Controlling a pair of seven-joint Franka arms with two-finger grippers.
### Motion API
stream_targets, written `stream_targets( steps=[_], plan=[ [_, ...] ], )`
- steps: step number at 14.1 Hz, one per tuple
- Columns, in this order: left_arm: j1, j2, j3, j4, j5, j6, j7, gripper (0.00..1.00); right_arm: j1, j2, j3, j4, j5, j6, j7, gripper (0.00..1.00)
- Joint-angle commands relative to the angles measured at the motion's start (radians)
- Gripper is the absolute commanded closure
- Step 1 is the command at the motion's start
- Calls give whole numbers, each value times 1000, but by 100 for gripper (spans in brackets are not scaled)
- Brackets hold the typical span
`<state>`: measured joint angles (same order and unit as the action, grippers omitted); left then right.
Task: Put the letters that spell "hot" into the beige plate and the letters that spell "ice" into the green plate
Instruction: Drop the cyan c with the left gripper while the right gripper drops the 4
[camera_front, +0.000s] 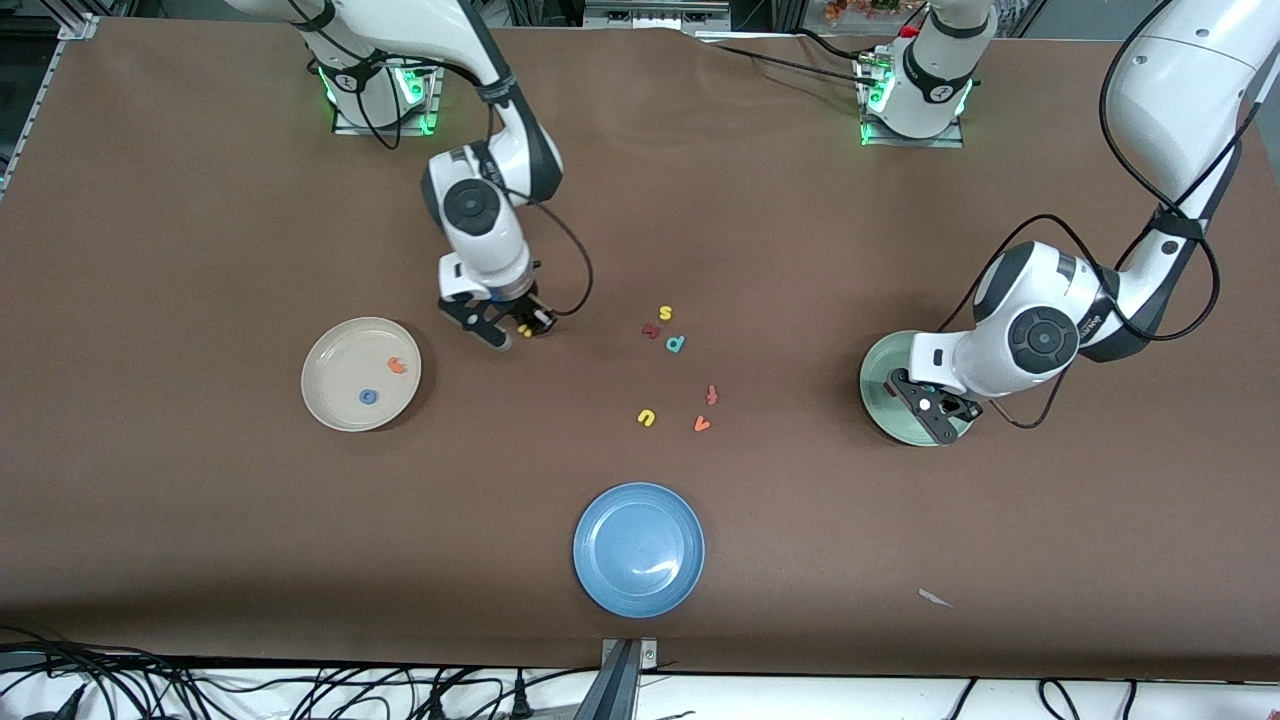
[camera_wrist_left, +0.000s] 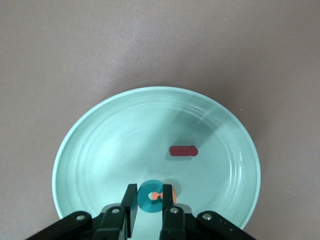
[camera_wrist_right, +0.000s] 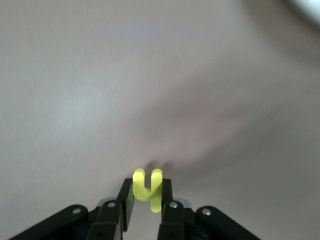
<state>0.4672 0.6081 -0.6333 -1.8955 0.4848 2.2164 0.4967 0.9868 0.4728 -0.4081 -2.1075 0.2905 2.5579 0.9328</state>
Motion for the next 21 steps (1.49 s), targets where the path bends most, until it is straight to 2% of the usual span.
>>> stream_targets(
  steps=[1, 3, 6, 7, 8, 9, 12, 13, 14, 15, 17, 19, 21],
  plan=[
    [16, 38, -11, 13, 58, 63, 28, 90, 7, -75, -95, -9, 16, -117, -194, 86],
    [22, 94, -11, 49, 164, 98, 17, 90, 7, -91, -164, -14, 18, -175, -332, 87],
    [18, 99, -8, 52, 166, 100, 11, 90, 7, -94, -263, -23, 18, -212, -533, 87],
    [16, 98, -8, 52, 166, 100, 11, 85, 6, -91, -294, -29, 18, -214, -604, 87],
    [15, 93, -9, 52, 167, 95, 13, 29, 1, -86, -325, -32, 19, -215, -677, 87],
    [18, 90, -11, 52, 169, 95, 14, 0, -11, -82, -343, -34, 19, -215, -737, 87],
    [16, 59, -23, 53, 158, 62, 0, 0, -103, -62, -342, -28, 21, -214, -886, 86],
    [16, 26, -38, 53, 156, 27, -1, 0, -132, -54, -337, -25, 22, -212, -916, 79],
    [19, 1, -64, 55, 155, -16, -3, 0, -148, -39, -330, -11, 35, -212, -923, 50],
    [22, -16, -86, 64, 135, -58, -3, 0, -148, -28, -321, 9, 74, -220, -919, 1],
    [15, -28, -120, 114, 68, -156, -20, 0, -143, -19, -316, 59, 133, -283, -913, 0],
    [21, -33, -193, 191, 17, -294, -44, 0, -140, -16, -311, 128, 133, -379, -870, 0],
    [2, -39, -224, 277, 14, -424, -120, 0, -137, -8, -292, 193, 133, -454, -818, 0]
  ],
)
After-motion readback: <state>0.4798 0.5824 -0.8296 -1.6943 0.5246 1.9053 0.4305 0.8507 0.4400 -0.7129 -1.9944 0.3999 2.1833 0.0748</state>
